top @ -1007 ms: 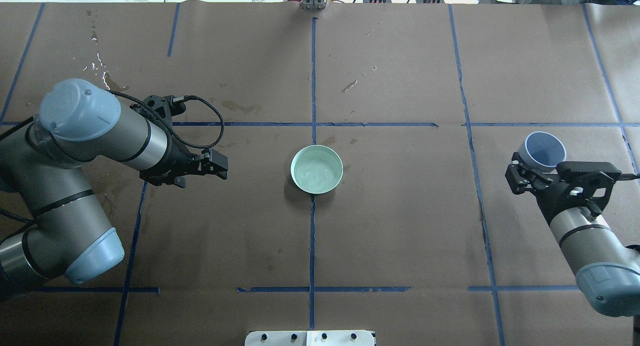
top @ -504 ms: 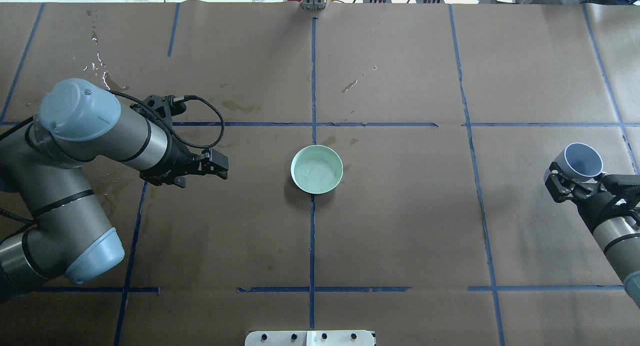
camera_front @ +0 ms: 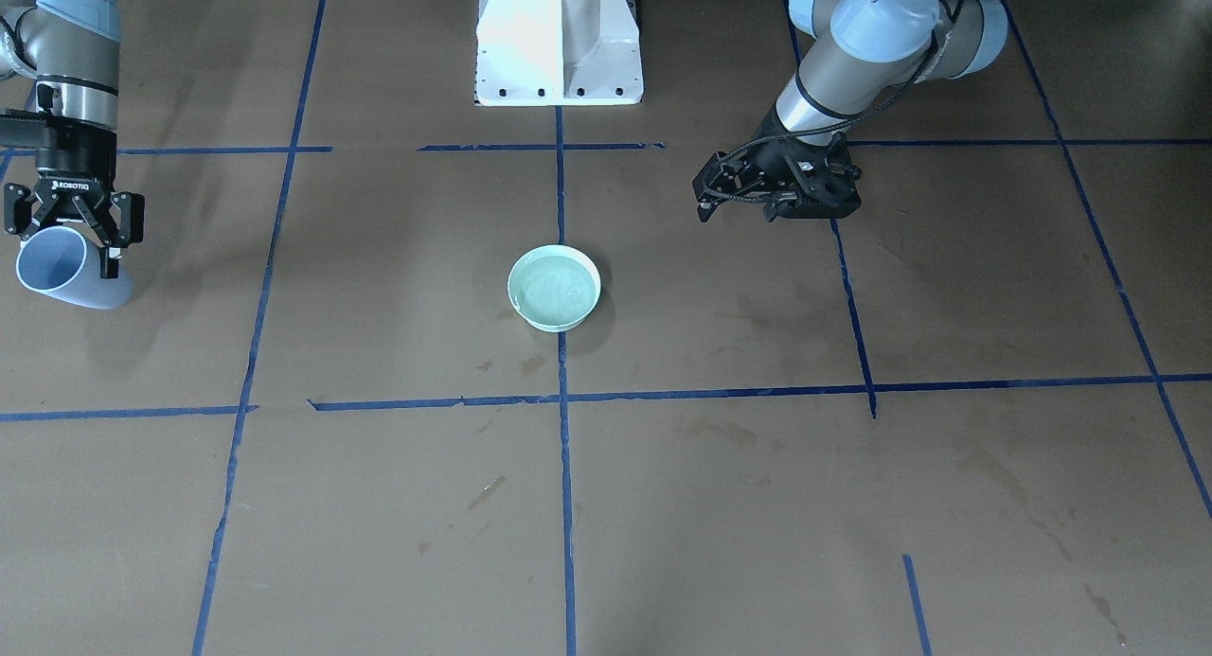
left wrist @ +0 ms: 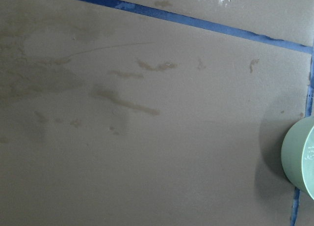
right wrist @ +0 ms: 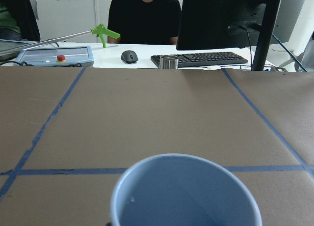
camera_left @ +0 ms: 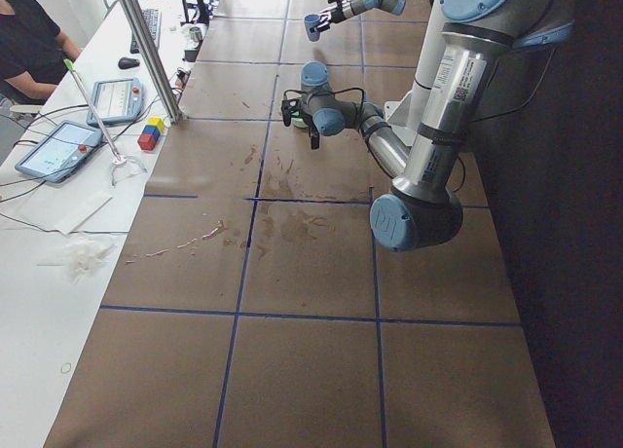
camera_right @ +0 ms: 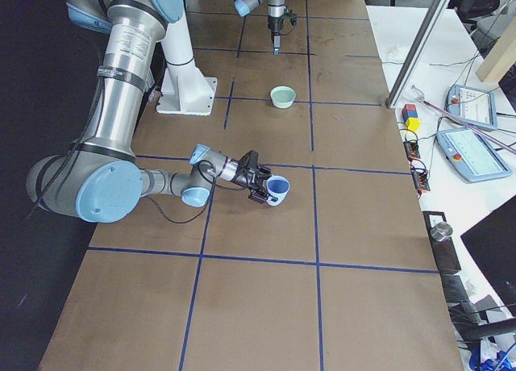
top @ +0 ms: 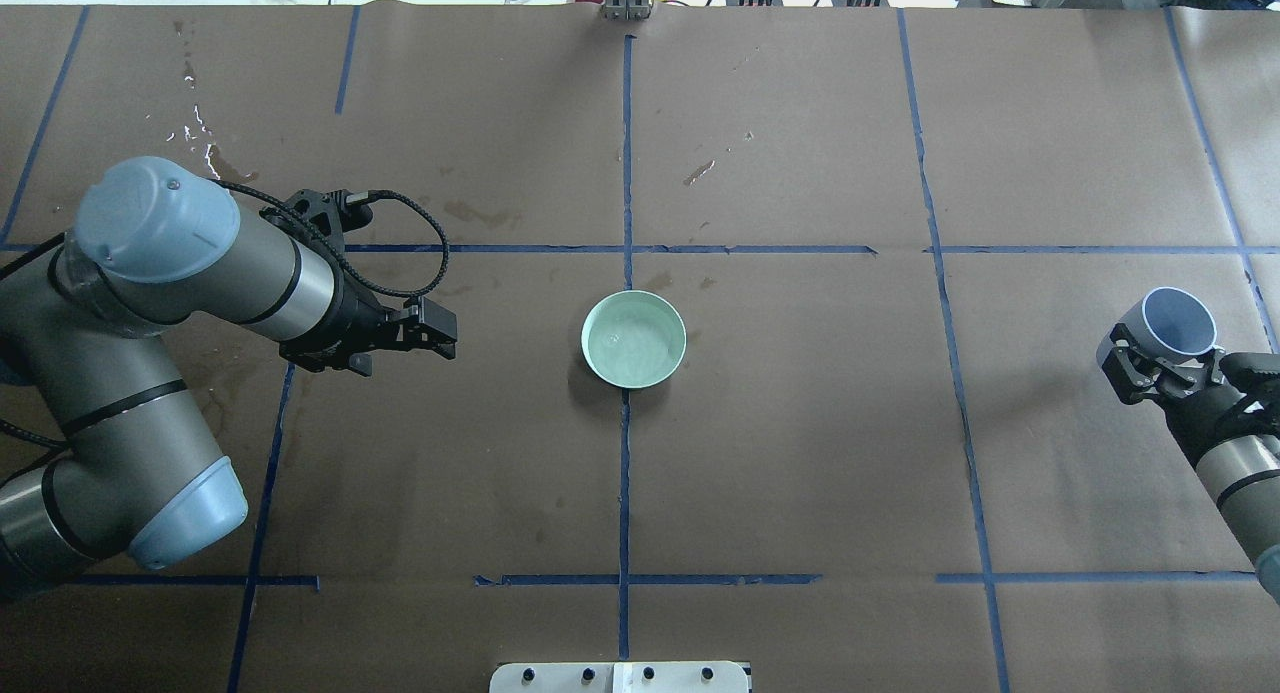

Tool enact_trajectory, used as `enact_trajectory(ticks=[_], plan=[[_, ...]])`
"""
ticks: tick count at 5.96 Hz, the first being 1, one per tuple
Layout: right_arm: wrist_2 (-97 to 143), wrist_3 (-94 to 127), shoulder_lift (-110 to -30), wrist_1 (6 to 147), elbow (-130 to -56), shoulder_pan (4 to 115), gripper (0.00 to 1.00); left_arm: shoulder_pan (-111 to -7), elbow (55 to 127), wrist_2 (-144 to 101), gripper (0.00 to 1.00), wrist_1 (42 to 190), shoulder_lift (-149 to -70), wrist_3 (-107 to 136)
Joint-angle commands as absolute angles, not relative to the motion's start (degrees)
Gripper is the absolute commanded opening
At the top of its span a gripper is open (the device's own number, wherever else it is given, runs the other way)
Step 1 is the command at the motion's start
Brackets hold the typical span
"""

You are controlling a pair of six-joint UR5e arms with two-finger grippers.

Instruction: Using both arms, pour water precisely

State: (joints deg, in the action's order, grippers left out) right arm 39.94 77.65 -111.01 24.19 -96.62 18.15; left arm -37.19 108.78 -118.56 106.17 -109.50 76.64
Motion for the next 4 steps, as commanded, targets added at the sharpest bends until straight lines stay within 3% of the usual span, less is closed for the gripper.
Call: enact_trajectory(ticks=[1,3,4], plan=[[38.7,78.0,-110.0,20.0,-94.0,18.3,0.31,-37.3,109.0,-118.6,1.00,106.1,-109.3,76.6],[38.7,78.0,-110.0,19.9,-92.9,18.3,0.44,-37.2,110.6,-118.6,1.00,106.1,-107.6,76.6],[38.8,77.7,-110.0,19.9,-92.5,18.2,0.46,-37.2,110.5,-118.6,1.00,106.1,-107.5,76.6]])
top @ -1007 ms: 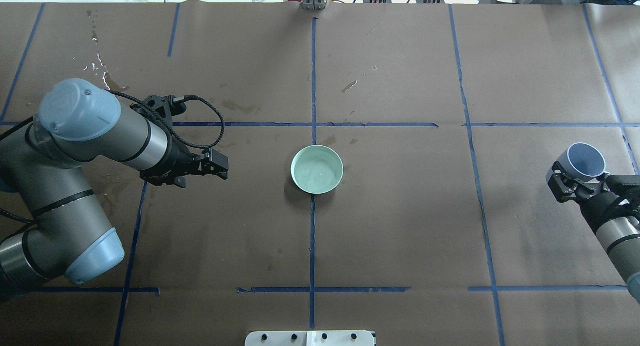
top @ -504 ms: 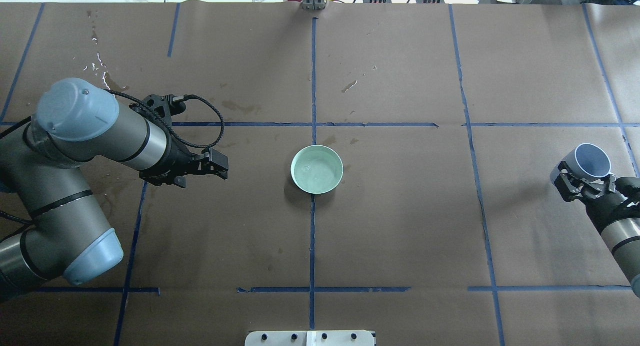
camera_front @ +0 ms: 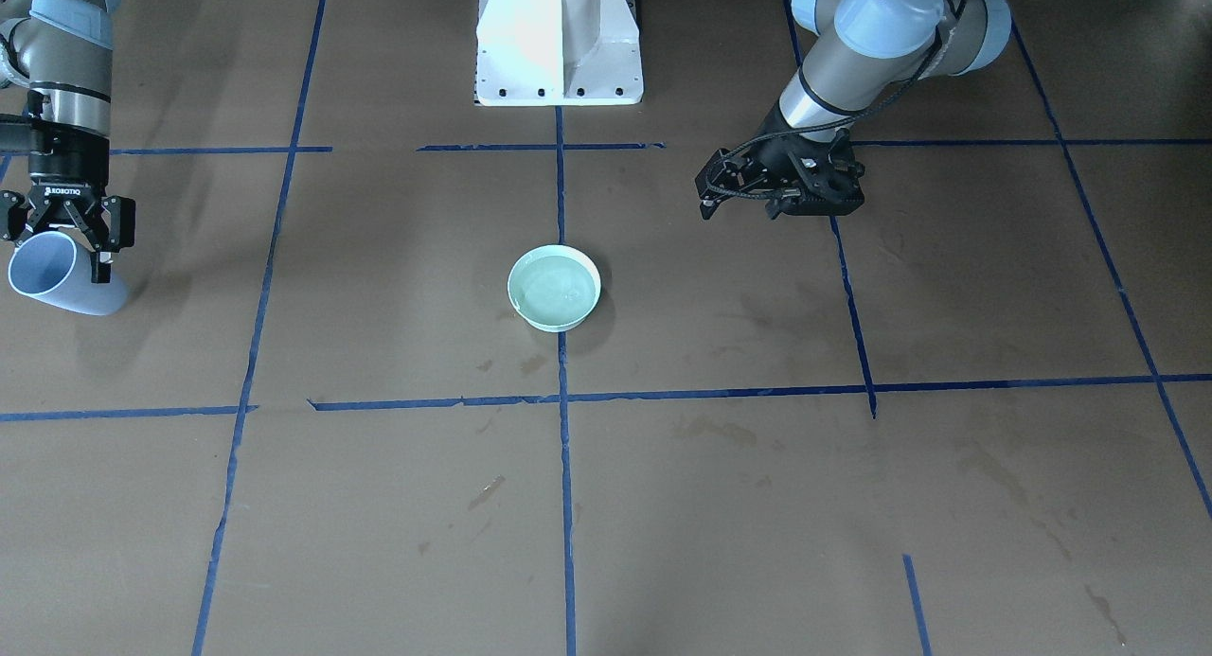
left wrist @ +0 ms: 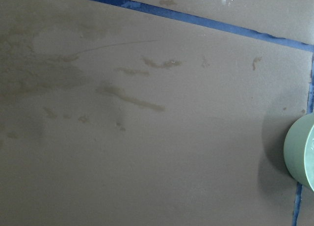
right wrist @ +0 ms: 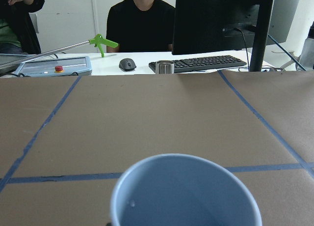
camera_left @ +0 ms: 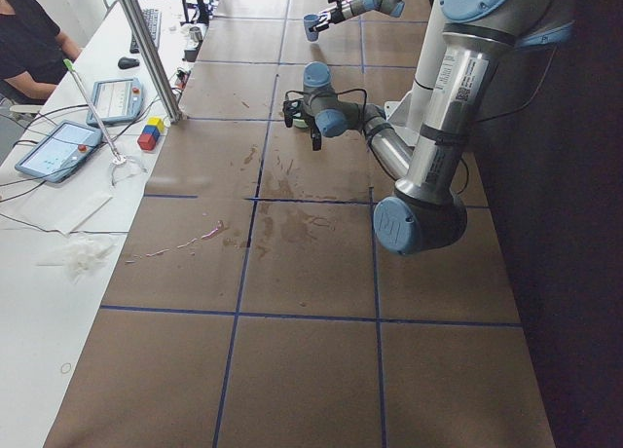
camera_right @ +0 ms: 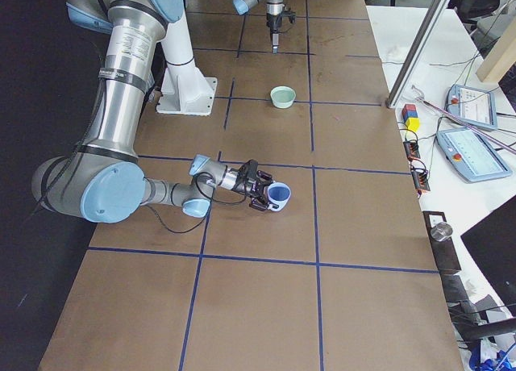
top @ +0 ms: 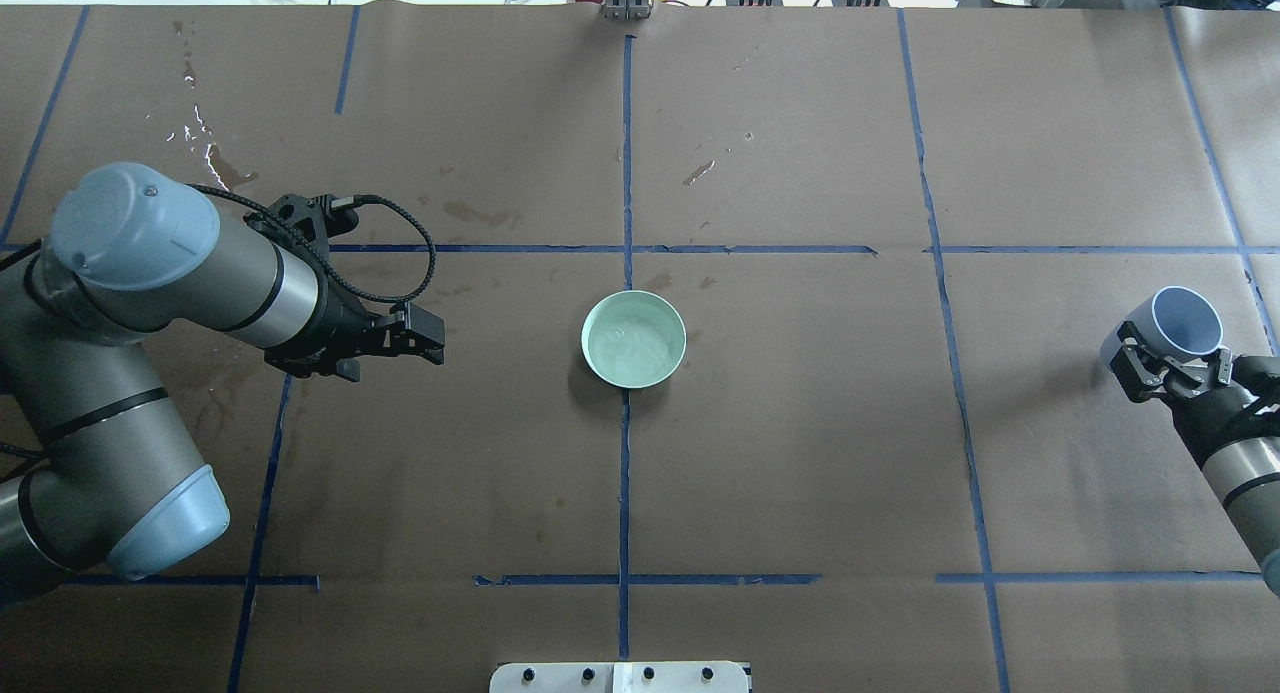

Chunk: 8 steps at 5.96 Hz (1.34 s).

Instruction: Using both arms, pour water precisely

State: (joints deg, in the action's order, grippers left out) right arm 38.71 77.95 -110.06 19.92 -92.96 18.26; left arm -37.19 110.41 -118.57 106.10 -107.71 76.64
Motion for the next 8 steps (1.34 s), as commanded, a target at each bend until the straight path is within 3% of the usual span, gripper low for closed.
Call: enact_trajectory(ticks=[1,2,3,4,8], plan=[[38.7,77.3,-110.0,19.9,-92.2,18.2,0.49,-37.1,110.5,-118.6,1.00,106.2,-107.6,76.6],[38.8,77.3,-110.0,19.9,-91.4,18.2,0.51,-37.0,110.5,-118.6,1.00,106.1,-107.6,76.6],[38.8,77.3,-110.0,19.9,-91.8,18.2,0.66,-37.1,110.4,-118.6,1.00,106.1,-107.6,76.6],[38.7,77.3,-110.0,19.9,-91.4,18.2,1.00,-37.0,110.3,-118.7,1.00,106.1,-107.6,76.6],[43.3,76.7,-113.5,13.2,-92.0,18.3,1.00,-36.9,110.3,-118.6,1.00,106.1,-107.6,76.6]])
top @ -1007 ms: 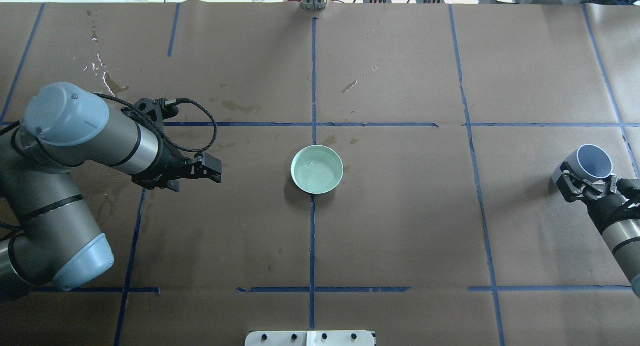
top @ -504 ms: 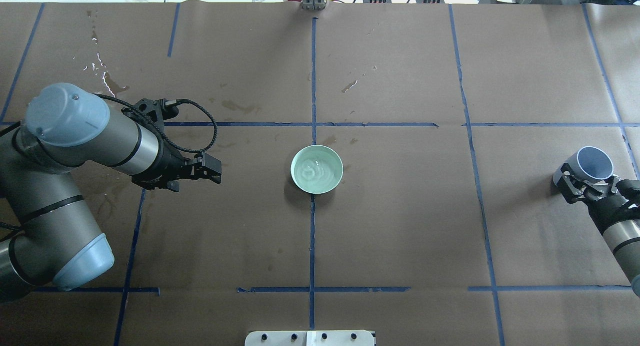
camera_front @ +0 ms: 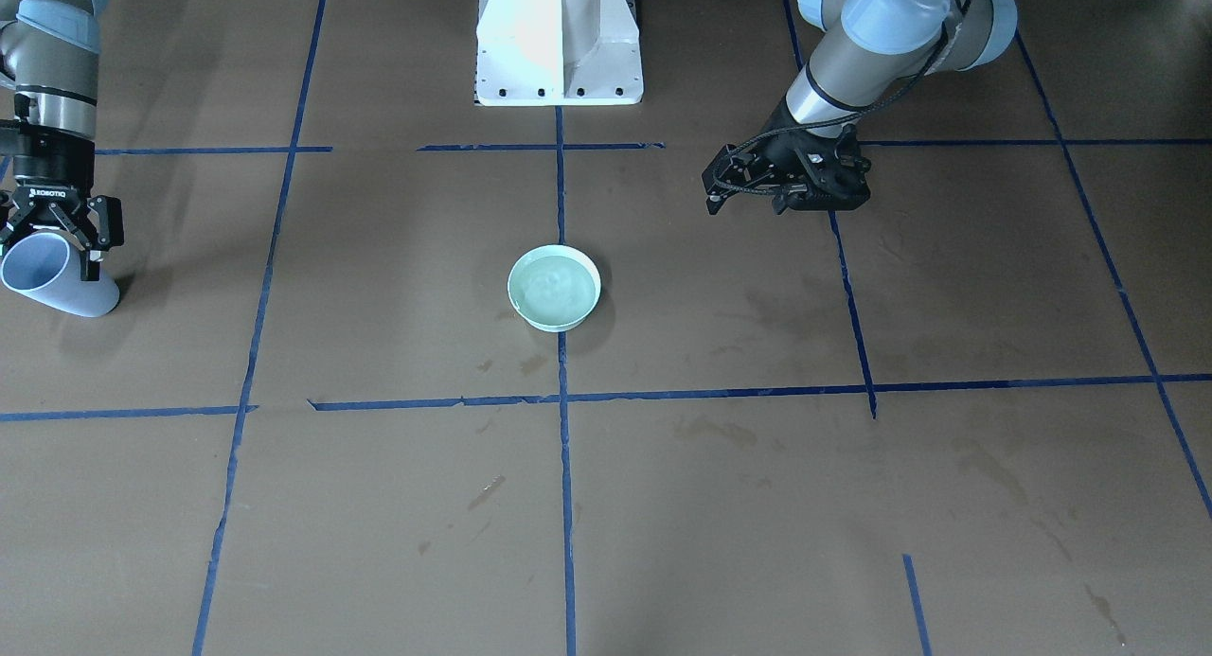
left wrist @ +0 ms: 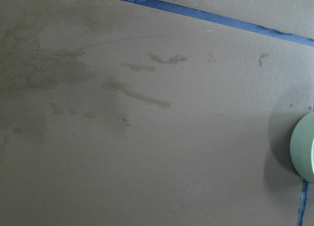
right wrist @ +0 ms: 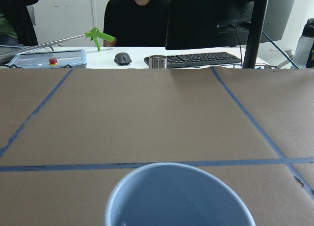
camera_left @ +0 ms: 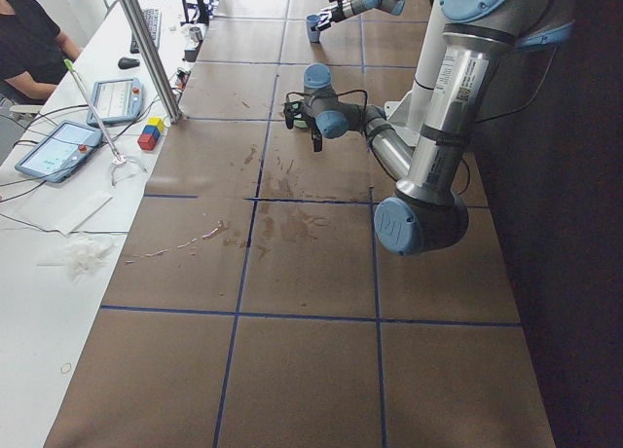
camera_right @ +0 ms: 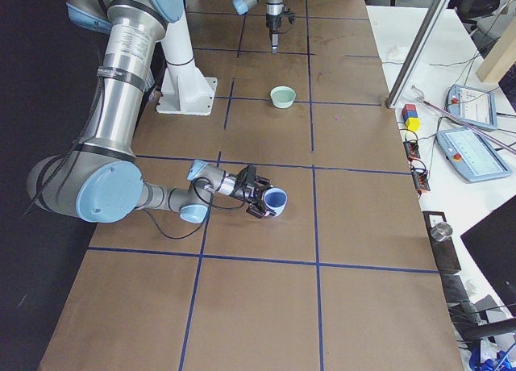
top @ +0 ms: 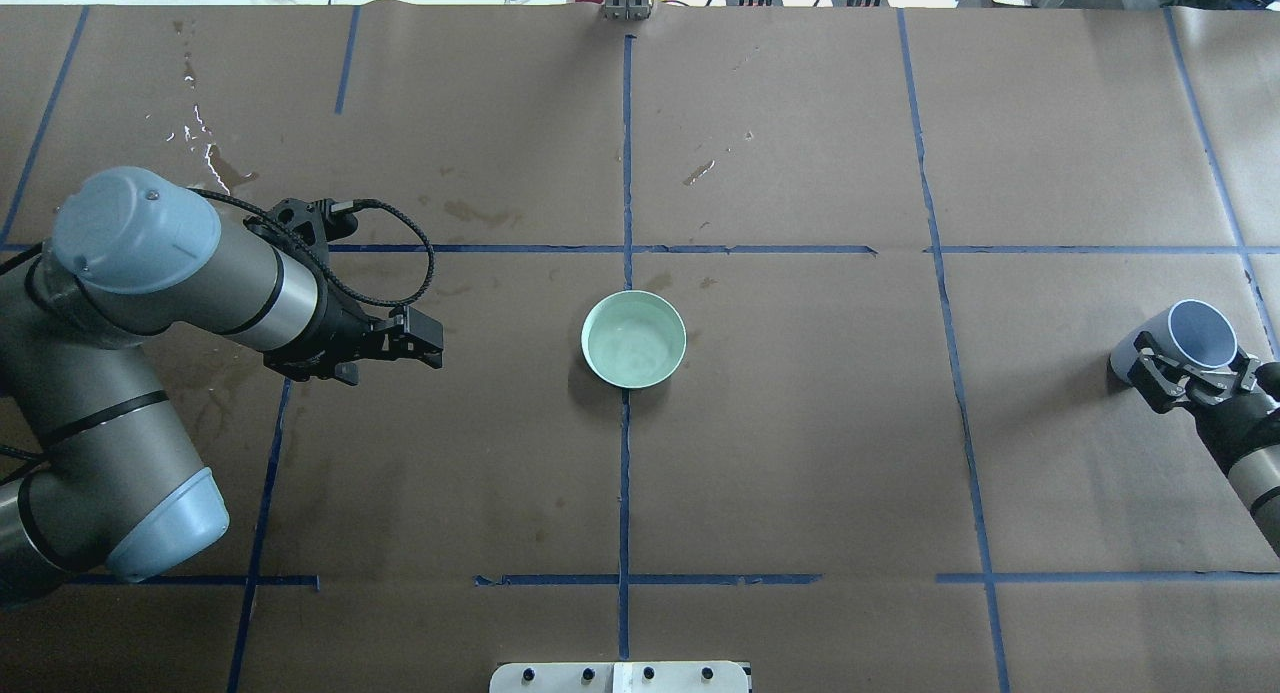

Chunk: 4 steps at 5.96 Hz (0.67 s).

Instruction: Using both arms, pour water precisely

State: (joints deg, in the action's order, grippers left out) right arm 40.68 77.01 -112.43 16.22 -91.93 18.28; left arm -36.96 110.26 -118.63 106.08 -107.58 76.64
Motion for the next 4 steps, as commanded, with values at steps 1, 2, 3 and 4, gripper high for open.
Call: enact_trajectory(ticks=[1,2,3,4], plan=[[45.1,76.7,-113.6,12.7,-93.3,18.2,1.00,-36.9,110.4,-118.6,1.00,106.2,-107.6,76.6],[46.3,76.7,-114.9,12.7,-95.3,18.3,1.00,-36.9,110.4,-118.6,1.00,106.2,-107.6,76.6],[46.3,75.3,-117.1,12.7,-98.2,18.5,1.00,-36.9,110.4,-118.6,1.00,106.1,-107.6,76.6],[46.2,73.0,-118.1,12.7,-100.2,18.5,1.00,-36.9,110.4,-118.6,1.00,106.1,-107.6,76.6]])
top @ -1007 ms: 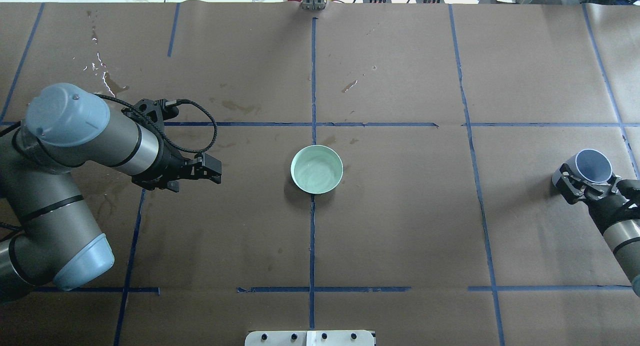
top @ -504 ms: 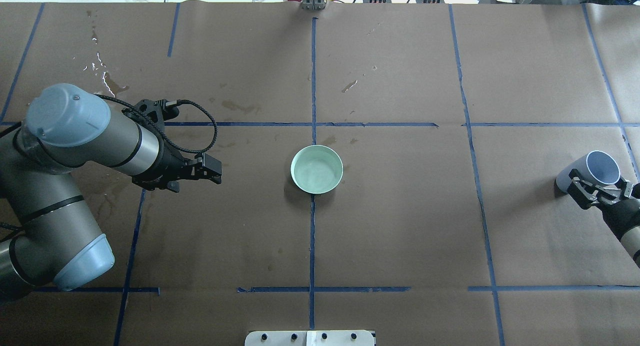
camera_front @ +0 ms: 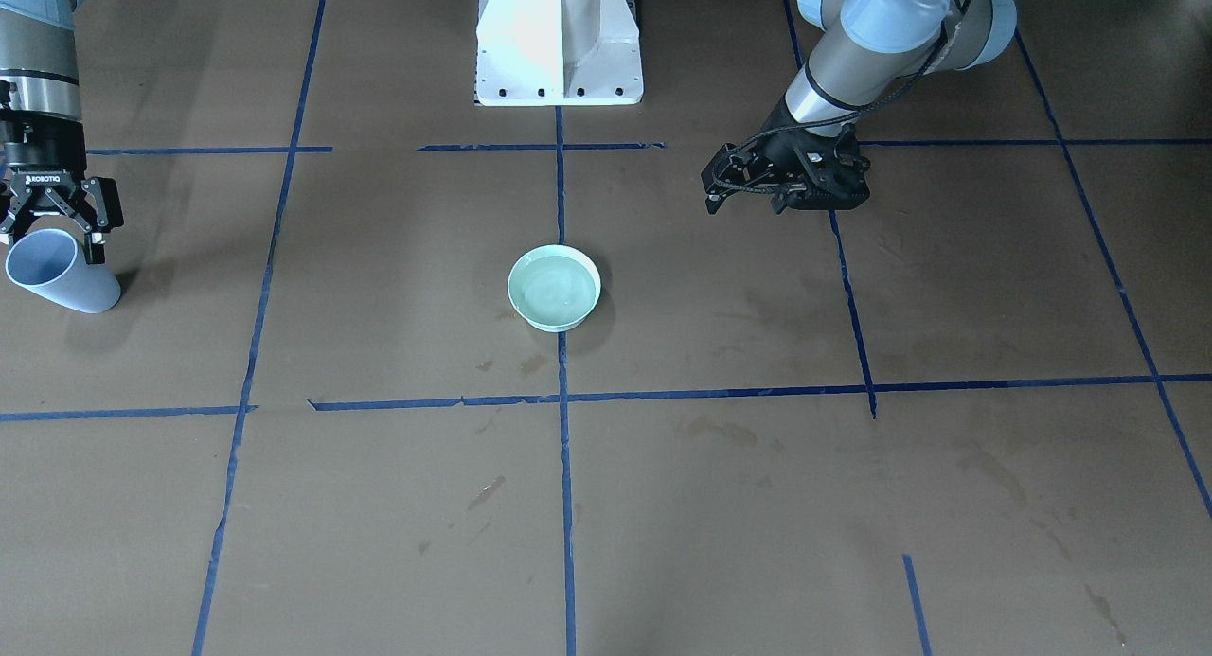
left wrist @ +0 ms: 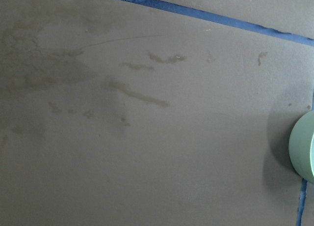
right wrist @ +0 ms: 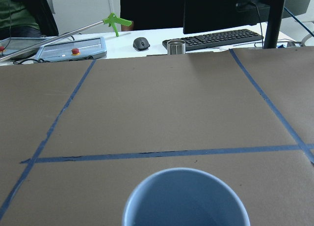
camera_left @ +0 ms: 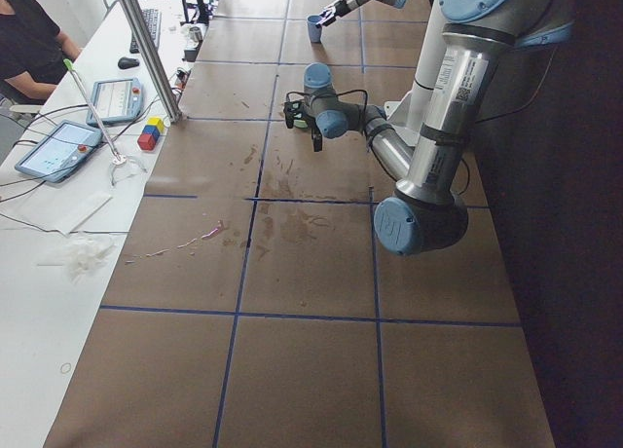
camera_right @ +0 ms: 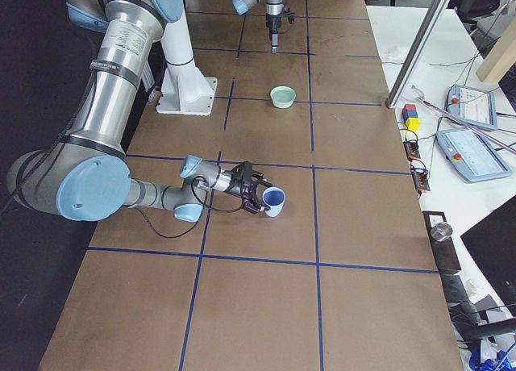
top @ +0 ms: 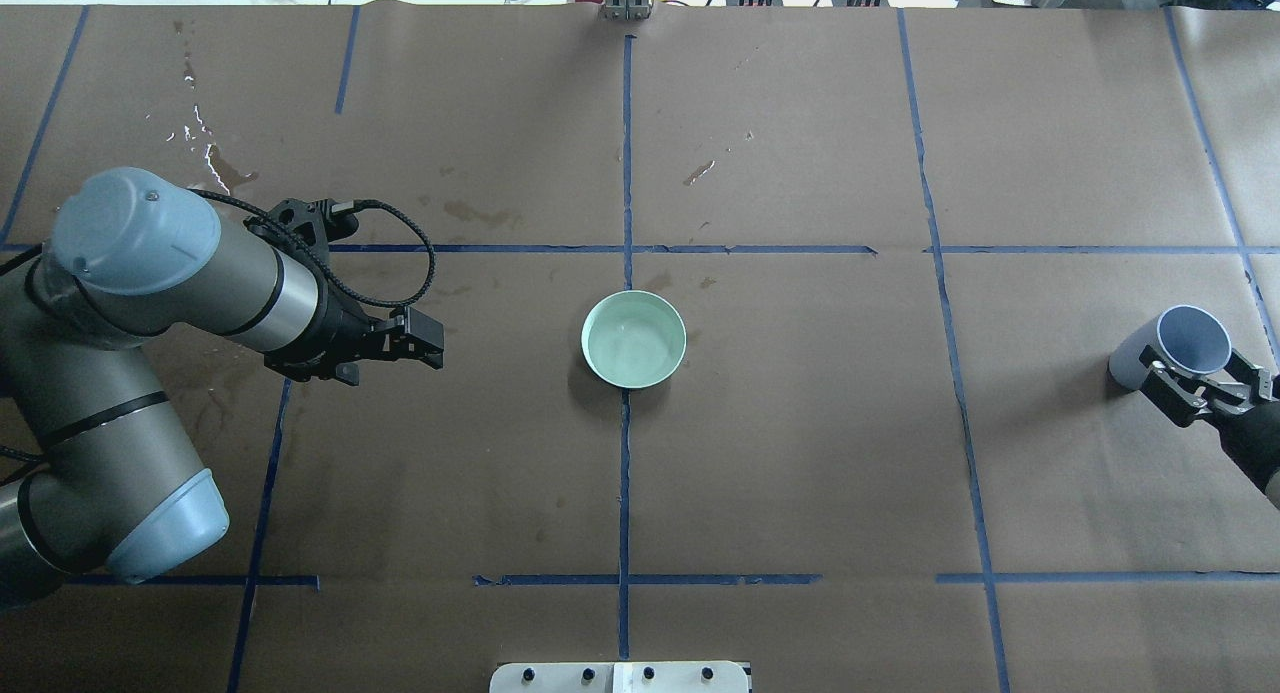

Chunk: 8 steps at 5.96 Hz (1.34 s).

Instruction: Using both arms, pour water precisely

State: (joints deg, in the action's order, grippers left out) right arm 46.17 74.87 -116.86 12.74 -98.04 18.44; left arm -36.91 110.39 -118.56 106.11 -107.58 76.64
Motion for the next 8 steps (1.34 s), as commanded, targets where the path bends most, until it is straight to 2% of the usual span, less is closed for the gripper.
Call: enact_trajectory(ticks=[1,3,4,6,8], plan=[[46.3,70.5,-119.3,12.7,-102.0,18.6,1.00,-36.9,110.4,-118.6,1.00,106.2,-107.6,76.6],[47.5,68.0,-121.5,12.7,-104.4,19.0,1.00,-36.9,110.2,-118.6,1.00,106.1,-107.6,76.6],[52.2,63.9,-121.5,12.7,-105.6,22.7,1.00,-36.7,109.4,-118.7,1.00,106.0,-107.8,76.6],[74.7,55.0,-120.2,13.2,-106.9,39.3,1.00,-36.1,109.1,-118.7,1.00,97.9,-113.5,76.7],[98.8,45.1,-114.8,20.9,-106.9,59.7,1.00,-34.5,105.6,-118.6,1.00,95.6,-119.1,76.7]])
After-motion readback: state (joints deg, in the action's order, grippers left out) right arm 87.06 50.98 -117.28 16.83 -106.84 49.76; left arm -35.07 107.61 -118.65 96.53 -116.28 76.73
